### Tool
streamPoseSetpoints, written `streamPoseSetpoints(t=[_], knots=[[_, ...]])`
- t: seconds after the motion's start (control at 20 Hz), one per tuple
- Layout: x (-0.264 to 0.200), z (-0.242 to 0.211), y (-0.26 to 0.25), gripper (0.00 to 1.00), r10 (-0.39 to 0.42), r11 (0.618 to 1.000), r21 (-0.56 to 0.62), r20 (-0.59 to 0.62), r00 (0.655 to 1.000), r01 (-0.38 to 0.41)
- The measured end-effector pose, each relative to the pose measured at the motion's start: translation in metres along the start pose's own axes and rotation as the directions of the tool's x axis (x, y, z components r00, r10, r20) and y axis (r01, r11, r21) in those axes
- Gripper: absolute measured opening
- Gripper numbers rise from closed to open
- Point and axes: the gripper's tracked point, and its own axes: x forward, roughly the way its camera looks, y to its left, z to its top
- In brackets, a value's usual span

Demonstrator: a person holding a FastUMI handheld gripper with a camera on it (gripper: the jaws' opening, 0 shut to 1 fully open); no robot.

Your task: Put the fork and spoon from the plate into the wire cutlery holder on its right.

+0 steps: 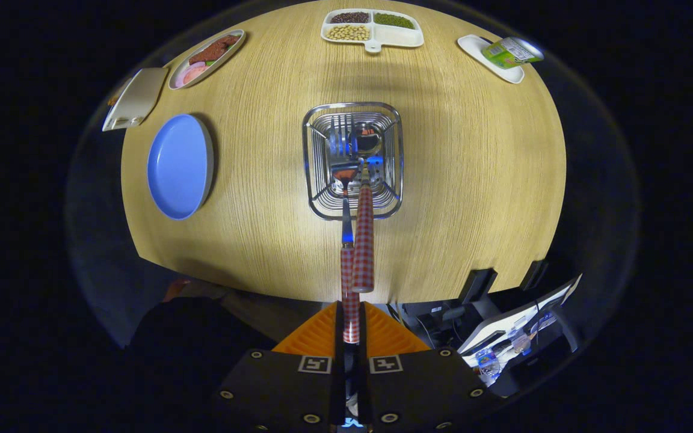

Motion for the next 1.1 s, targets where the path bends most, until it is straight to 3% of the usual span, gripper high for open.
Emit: streamPoseSetpoints(t=[0.1,0.65,0.8,1.1], knots=[[-0.001,0.003,-0.018,0.08,-0.046,0.999,-0.014,-0.017,0.999,0.046],[-0.011,0.013,-0.002,0.08,-0.043,0.992,-0.127,-0.142,0.989,0.025],[-0.014,0.011,0.008,0.08,-0.009,0.995,-0.103,-0.212,0.977,-0.013],[-0.017,0.034,0.01,0.11,0.008,0.999,-0.034,-0.219,0.976,-0.016]])
